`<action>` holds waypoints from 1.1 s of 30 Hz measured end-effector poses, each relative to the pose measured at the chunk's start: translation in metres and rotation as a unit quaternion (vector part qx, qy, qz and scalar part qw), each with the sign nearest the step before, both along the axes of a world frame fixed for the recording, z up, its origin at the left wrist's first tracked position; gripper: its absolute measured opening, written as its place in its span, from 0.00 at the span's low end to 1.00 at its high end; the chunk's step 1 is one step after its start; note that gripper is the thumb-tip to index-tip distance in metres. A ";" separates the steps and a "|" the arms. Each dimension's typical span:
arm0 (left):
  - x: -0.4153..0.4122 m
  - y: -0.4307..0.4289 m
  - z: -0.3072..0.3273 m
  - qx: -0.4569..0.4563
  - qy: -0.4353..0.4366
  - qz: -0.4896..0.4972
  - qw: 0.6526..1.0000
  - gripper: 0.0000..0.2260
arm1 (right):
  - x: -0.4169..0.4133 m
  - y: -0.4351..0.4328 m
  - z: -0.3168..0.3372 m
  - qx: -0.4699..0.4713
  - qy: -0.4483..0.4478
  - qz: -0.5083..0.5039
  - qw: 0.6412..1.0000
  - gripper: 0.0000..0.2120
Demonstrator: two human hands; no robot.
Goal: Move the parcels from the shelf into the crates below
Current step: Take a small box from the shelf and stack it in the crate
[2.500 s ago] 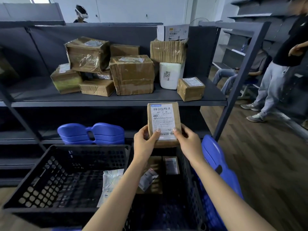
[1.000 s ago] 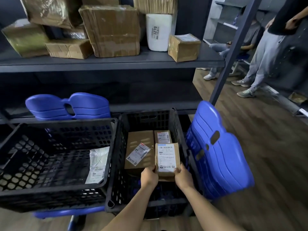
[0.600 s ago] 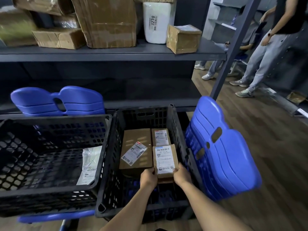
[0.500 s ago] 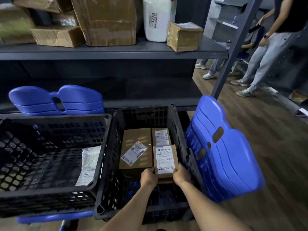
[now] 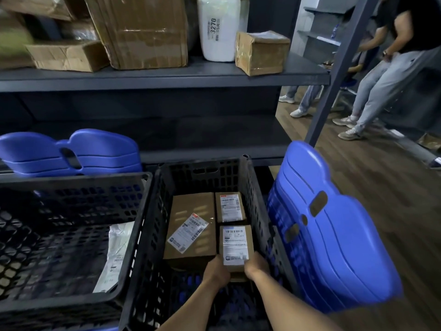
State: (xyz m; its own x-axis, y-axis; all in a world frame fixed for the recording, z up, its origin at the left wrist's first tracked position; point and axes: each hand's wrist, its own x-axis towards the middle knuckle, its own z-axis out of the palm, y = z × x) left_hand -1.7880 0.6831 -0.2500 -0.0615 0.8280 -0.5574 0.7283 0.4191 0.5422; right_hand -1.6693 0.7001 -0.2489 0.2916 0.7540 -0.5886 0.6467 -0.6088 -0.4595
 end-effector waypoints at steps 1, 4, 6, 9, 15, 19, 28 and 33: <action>0.000 0.001 -0.003 0.001 -0.001 -0.015 1.000 0.18 | -0.001 0.002 -0.003 -0.007 0.002 0.003 1.000 0.17; 0.002 0.001 -0.009 -0.016 0.002 -0.073 0.997 0.23 | -0.004 0.010 -0.013 -0.022 0.001 0.006 1.000 0.18; 0.000 0.005 -0.026 -0.041 -0.006 -0.099 0.994 0.25 | -0.005 0.013 -0.020 -0.030 -0.006 0.011 0.999 0.19; -0.004 0.013 -0.039 -0.046 0.002 -0.123 0.991 0.24 | -0.004 0.017 -0.030 -0.037 -0.018 0.018 0.999 0.20; -0.002 0.013 -0.028 -0.018 0.060 -0.180 0.982 0.26 | -0.004 0.019 -0.033 -0.033 -0.055 0.069 0.996 0.29; 0.002 0.004 -0.023 -0.005 0.195 -0.230 0.953 0.24 | 0.000 0.006 -0.021 0.012 -0.130 0.212 0.968 0.31; 0.008 -0.002 -0.024 -0.074 0.222 -0.353 0.906 0.37 | 0.003 -0.002 -0.026 -0.068 -0.200 0.454 0.866 0.27; 0.011 0.006 -0.025 -0.082 0.238 -0.372 0.893 0.40 | 0.001 0.007 -0.031 -0.077 -0.206 0.467 0.856 0.28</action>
